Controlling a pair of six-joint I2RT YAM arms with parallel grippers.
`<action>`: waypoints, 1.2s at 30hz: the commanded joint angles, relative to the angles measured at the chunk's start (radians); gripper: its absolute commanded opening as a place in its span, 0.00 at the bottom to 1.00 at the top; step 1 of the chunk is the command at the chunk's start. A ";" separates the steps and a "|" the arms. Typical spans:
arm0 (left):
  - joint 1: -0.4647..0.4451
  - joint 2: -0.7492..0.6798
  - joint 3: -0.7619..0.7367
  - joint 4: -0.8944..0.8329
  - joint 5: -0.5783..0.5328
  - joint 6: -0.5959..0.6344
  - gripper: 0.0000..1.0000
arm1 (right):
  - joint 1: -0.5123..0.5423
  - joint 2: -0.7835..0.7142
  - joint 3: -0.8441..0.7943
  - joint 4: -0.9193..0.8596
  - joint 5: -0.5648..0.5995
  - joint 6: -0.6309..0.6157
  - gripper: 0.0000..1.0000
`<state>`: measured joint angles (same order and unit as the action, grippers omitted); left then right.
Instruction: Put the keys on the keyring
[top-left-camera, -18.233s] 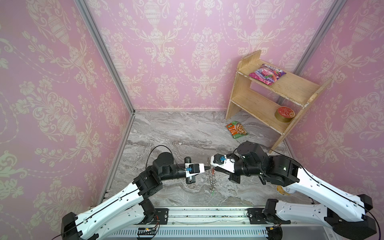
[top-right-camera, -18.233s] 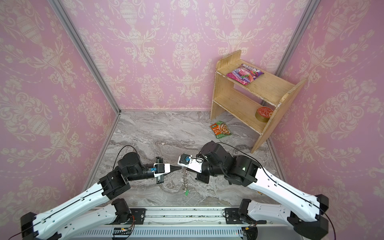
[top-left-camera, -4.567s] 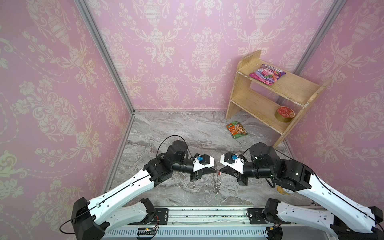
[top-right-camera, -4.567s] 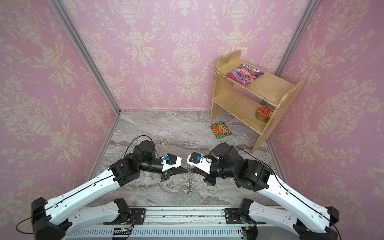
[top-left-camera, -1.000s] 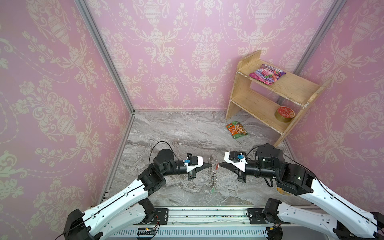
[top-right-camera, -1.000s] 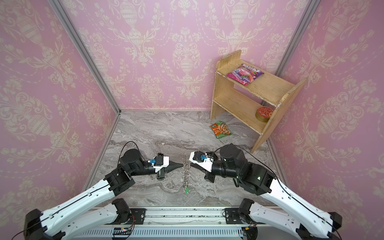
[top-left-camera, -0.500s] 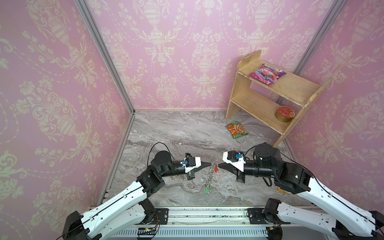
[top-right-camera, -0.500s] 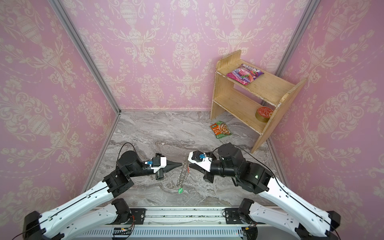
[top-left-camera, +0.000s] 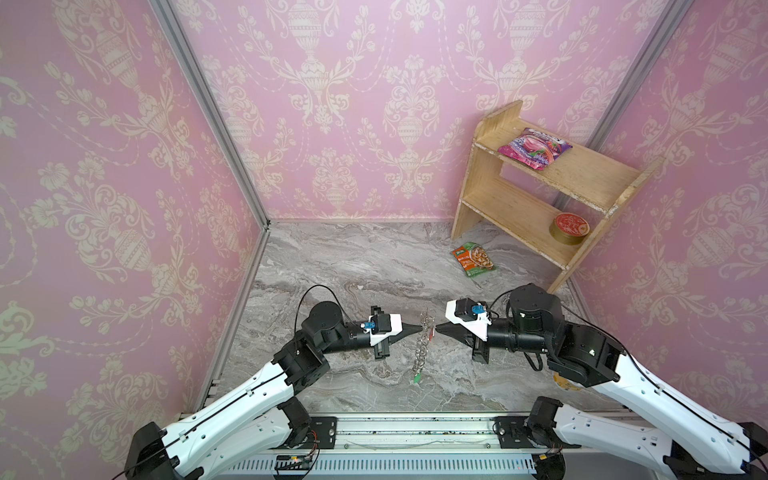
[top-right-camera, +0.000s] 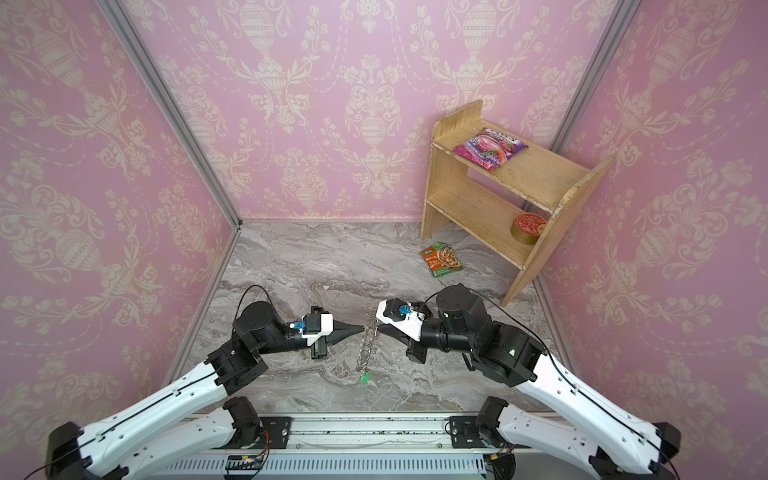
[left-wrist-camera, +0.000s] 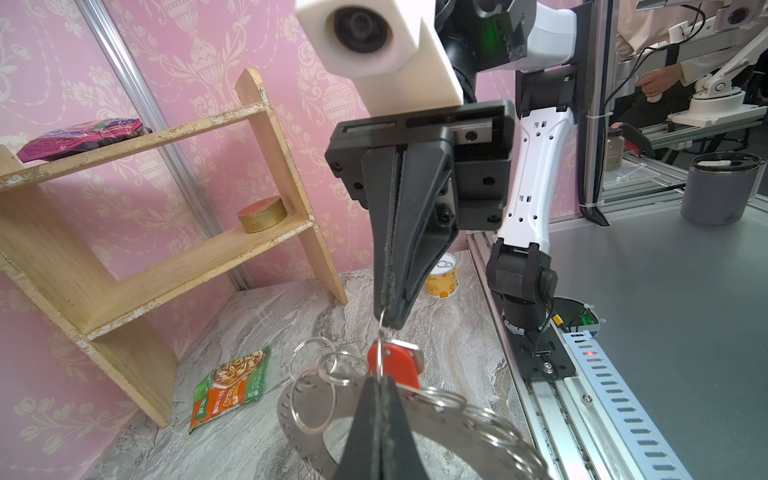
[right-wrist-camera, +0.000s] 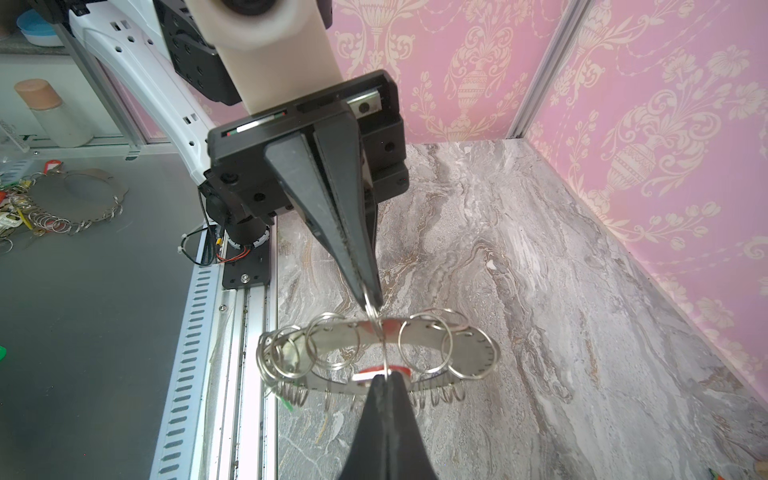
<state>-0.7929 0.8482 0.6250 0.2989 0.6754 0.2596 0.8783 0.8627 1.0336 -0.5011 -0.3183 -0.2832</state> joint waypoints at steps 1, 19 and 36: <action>0.004 0.001 0.000 0.051 0.030 -0.016 0.00 | -0.005 0.005 0.003 0.029 -0.022 0.028 0.00; 0.001 -0.024 -0.008 0.044 -0.011 0.009 0.00 | -0.008 -0.008 -0.007 0.002 -0.002 0.024 0.00; 0.001 -0.021 -0.007 0.045 -0.015 0.012 0.00 | -0.008 -0.020 -0.007 0.006 -0.021 0.024 0.00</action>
<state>-0.7929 0.8410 0.6243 0.2989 0.6704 0.2604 0.8764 0.8650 1.0325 -0.4957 -0.3260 -0.2794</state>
